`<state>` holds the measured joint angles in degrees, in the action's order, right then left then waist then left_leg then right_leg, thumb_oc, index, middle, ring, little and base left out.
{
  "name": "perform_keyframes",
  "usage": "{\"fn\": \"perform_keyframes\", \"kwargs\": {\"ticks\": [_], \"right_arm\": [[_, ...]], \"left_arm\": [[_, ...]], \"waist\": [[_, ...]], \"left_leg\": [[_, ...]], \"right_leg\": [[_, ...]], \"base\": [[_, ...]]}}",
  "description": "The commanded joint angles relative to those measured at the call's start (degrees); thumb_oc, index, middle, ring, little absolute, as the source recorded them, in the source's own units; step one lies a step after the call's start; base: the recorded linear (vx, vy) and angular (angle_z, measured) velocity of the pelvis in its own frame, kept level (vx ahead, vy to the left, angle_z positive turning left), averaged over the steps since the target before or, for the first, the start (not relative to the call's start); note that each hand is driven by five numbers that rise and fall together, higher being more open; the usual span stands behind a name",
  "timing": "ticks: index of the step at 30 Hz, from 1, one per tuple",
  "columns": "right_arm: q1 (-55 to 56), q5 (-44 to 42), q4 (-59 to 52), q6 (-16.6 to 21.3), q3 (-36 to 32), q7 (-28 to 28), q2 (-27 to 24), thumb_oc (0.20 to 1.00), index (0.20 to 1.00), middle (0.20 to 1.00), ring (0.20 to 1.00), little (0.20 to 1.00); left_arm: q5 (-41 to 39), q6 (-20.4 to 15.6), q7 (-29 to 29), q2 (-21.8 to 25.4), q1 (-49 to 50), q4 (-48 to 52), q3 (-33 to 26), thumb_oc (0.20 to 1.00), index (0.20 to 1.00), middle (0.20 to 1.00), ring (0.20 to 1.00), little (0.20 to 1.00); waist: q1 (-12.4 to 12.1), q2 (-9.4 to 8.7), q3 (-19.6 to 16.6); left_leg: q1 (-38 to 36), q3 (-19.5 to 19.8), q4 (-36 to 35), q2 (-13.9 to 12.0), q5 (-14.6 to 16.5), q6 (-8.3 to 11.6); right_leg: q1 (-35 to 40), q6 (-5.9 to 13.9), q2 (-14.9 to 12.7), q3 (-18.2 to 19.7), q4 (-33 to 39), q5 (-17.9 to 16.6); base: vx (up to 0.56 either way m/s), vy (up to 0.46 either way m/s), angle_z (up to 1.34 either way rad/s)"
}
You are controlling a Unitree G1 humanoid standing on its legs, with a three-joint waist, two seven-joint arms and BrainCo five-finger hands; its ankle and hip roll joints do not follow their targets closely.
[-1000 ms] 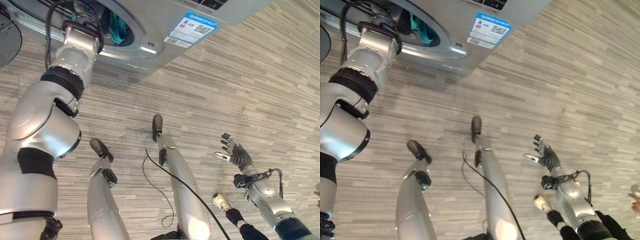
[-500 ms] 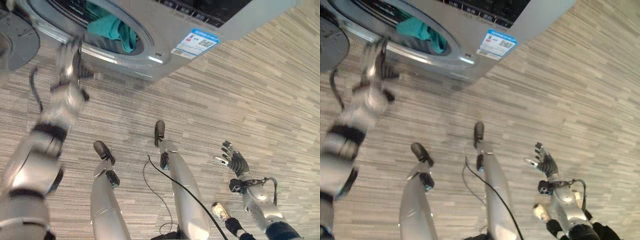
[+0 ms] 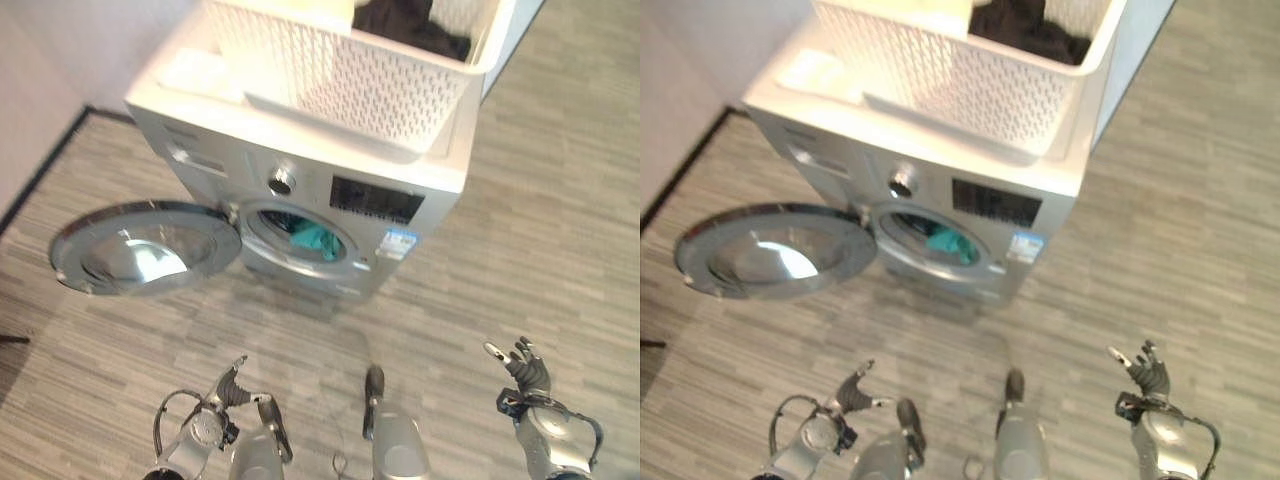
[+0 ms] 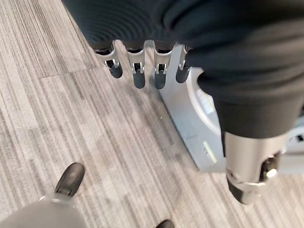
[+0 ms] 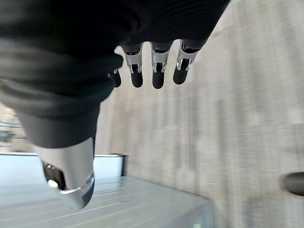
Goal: Grab the laundry basket,head to the washer,open it,put in the laundry and shut it.
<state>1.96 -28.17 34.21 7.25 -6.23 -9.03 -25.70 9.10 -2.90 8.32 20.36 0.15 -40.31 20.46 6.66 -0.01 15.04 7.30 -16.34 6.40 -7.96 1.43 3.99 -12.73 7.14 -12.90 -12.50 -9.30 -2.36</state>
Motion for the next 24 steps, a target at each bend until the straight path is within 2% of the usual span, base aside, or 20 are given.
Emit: {"fn": "perform_keyframes", "kwargs": {"ticks": [1,2,3,5,8,9,10,11,14,17,19,20,21,22,24], "right_arm": [[-0.13,4.36,-6.43,2.42,-5.22,-3.97,-5.58,1.000,1.000,1.000,1.000,1.000],[-0.06,4.39,-6.54,2.36,-5.26,-4.00,-5.59,1.000,1.000,1.000,1.000,1.000],[-1.18,7.95,-12.03,2.65,-8.01,-6.38,-7.93,1.000,1.000,1.000,1.000,1.000],[-2.42,8.68,-13.96,2.99,-9.02,-7.72,-9.16,1.000,1.000,1.000,1.000,1.000],[-7.34,15.84,-24.33,4.54,-13.66,-14.85,-12.73,1.000,1.000,1.000,1.000,1.000],[-7.33,15.90,-24.42,4.48,-13.69,-14.89,-12.70,1.000,1.000,1.000,1.000,1.000],[-10.75,19.75,-27.37,3.98,-14.99,-17.05,-16.62,1.000,1.000,1.000,1.000,1.000],[-10.85,19.82,-27.44,3.88,-14.94,-17.10,-16.63,1.000,1.000,1.000,1.000,1.000],[-15.95,23.53,-29.80,3.05,-14.07,-18.22,-21.60,1.000,1.000,1.000,1.000,1.000],[-25.46,26.62,-25.19,1.38,-6.68,-16.30,-29.80,1.000,1.000,1.000,1.000,1.000],[-33.04,26.46,-19.31,0.69,0.73,-12.55,-34.71,1.000,1.000,1.000,1.000,1.000],[-39.05,26.72,-14.49,0.34,7.14,-10.95,-36.15,1.000,1.000,1.000,1.000,1.000],[-39.48,26.69,-14.30,0.38,7.53,-10.98,-36.16,1.000,1.000,1.000,1.000,1.000],[-51.42,28.45,-3.34,-1.02,21.11,-5.53,-38.78,1.000,1.000,1.000,1.000,1.000],[-63.18,30.80,5.79,-2.33,33.32,-2.02,-38.30,1.000,1.000,1.000,1.000,1.000]], "left_arm": [[0.95,-0.01,-0.07,-2.26,-1.44,-7.43,-1.00,1.000,1.000,1.000,1.000,1.000],[0.97,-0.06,-0.03,-2.34,-1.47,-7.52,-0.97,1.000,1.000,1.000,1.000,1.000],[2.26,0.38,0.04,-3.93,-0.64,-14.09,-2.18,1.000,1.000,1.000,1.000,1.000],[2.89,0.72,0.10,-4.43,-0.27,-16.48,-2.48,1.000,1.000,1.000,1.000,1.000],[5.33,1.65,0.74,-5.63,0.75,-23.59,-3.94,1.000,1.000,1.000,1.000,1.000],[5.34,1.60,0.78,-5.66,0.68,-23.66,-3.93,1.000,1.000,1.000,1.000,1.000],[6.10,2.09,0.49,-5.73,1.78,-25.84,-4.69,1.000,1.000,1.000,1.000,1.000],[6.12,2.07,0.51,-5.80,1.71,-25.88,-4.74,1.000,1.000,1.000,1.000,1.000],[7.21,2.26,-0.32,-5.76,2.65,-28.92,-4.84,1.000,1.000,1.000,1.000,1.000],[8.20,2.01,-1.25,-5.65,3.42,-31.90,-4.63,1.000,1.000,1.000,1.000,1.000],[8.17,1.61,-1.98,-5.07,4.01,-32.76,-3.76,1.000,1.000,1.000,1.000,1.000],[7.90,1.41,-2.21,-5.26,4.27,-32.96,-3.78,1.000,1.000,1.000,1.000,1.000],[7.91,1.41,-2.21,-5.36,4.28,-32.97,-3.91,1.000,1.000,1.000,1.000,1.000],[7.14,0.88,-2.63,-4.61,4.33,-33.27,-3.32,1.000,1.000,1.000,1.000,1.000],[6.28,0.36,-2.98,-4.32,4.28,-33.36,-2.98,1.000,1.000,1.000,1.000,1.000]], "waist": [[0.02,0.26,-1.91],[0.05,0.29,-1.75],[-0.53,0.62,-5.12],[-0.80,0.71,-6.24],[-2.29,0.93,-9.72],[-2.29,0.89,-9.73],[-3.25,0.73,-11.08],[-3.21,0.73,-11.06],[-4.51,0.33,-12.65],[-6.03,-0.67,-13.69],[-7.36,-1.73,-14.13],[-7.63,-1.98,-14.37],[-7.49,-1.89,-14.40],[-8.60,-2.94,-14.73],[-9.02,-3.53,-14.97]], "left_leg": [[-3.38,2.66,-0.93,-0.83,3.19,-0.74],[-3.66,2.69,-1.13,-0.81,3.10,-0.73],[-7.18,2.76,-4.10,0.12,3.03,-0.83],[-8.42,2.78,-5.24,0.42,2.94,-0.87],[-11.64,2.94,-8.12,1.21,2.88,-1.02],[-11.53,2.94,-8.23,1.28,2.61,-1.06],[-12.61,3.24,-8.83,1.40,2.98,-1.13],[-12.47,3.23,-8.87,1.46,2.74,-1.17],[-13.59,3.59,-9.29,1.55,3.19,-1.17],[-14.21,3.65,-9.70,1.56,2.88,-1.08],[-14.54,3.84,-9.89,1.45,2.86,-0.91],[-14.43,3.78,-10.05,1.50,2.52,-0.88],[-14.38,3.79,-10.06,1.50,2.50,-0.89],[-14.39,3.86,-10.16,1.32,2.17,-0.67],[-14.28,4.03,-10.18,1.08,1.87,-0.51]], "right_leg": [[3.90,1.31,0.20,-0.46,0.50,2.26],[4.18,1.32,0.21,-0.53,0.63,2.23],[7.80,1.77,0.20,-1.14,2.91,2.46],[8.92,1.96,0.16,-1.32,3.66,2.41],[12.25,2.37,-0.08,-2.14,5.49,2.53],[12.19,2.32,-0.11,-2.16,5.68,2.27],[13.46,2.50,-0.22,-2.51,6.05,2.54],[13.36,2.44,-0.25,-2.51,6.18,2.31],[14.60,2.60,-0.42,-3.01,6.37,2.62],[15.38,2.60,-0.50,-3.25,6.89,2.32],[15.81,2.60,-0.43,-3.43,7.01,2.37],[15.80,2.58,-0.44,-3.58,7.32,2.03],[15.75,2.58,-0.44,-3.58,7.34,2.00],[16.08,2.61,-0.34,-3.92,7.71,1.81],[16.28,2.57,-0.27,-4.51,8.02,1.61]], "base": [[0.09,0.012,0.14],[0.20,0.026,0.13],[0.14,0.020,0.14],[0.15,0.019,0.07],[0.13,0.020,0.04],[0.14,0.018,0.15],[0.05,0.007,0.16],[0.07,0.013,0.14],[0.05,0.010,0.10],[0.01,-0.001,0.05],[-0.01,-0.010,-0.02],[-0.01,-0.017,-0.08],[-0.01,-0.026,-0.05],[0.00,0.000,0.00],[0.00,-0.030,-0.01]]}}
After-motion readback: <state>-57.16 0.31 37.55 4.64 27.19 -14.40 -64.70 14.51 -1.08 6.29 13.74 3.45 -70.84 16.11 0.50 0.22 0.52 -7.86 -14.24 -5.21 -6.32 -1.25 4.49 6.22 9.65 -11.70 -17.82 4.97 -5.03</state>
